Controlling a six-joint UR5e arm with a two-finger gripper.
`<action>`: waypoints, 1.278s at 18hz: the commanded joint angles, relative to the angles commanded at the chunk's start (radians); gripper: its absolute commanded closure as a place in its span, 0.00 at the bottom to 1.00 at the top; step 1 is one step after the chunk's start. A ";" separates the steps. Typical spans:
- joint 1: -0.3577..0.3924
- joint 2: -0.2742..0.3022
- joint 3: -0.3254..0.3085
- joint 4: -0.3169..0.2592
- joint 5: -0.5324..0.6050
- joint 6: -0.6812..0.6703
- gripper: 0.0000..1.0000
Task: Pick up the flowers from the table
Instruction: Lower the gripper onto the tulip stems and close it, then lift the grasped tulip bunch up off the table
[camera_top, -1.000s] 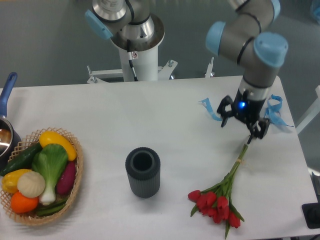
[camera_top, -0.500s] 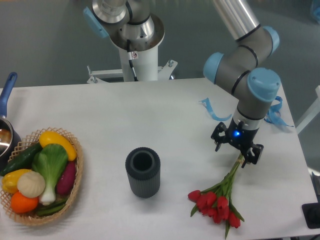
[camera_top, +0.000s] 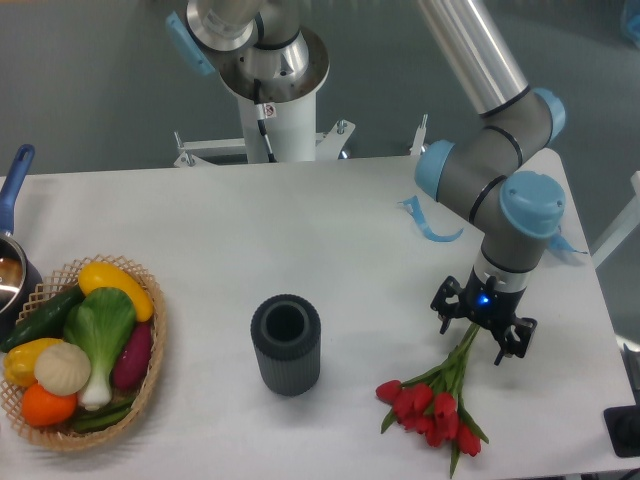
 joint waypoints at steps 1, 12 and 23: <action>0.000 -0.002 0.000 0.008 0.000 0.002 0.00; -0.009 -0.011 -0.002 0.029 0.051 0.002 0.39; -0.009 -0.005 0.001 0.031 0.049 -0.008 0.93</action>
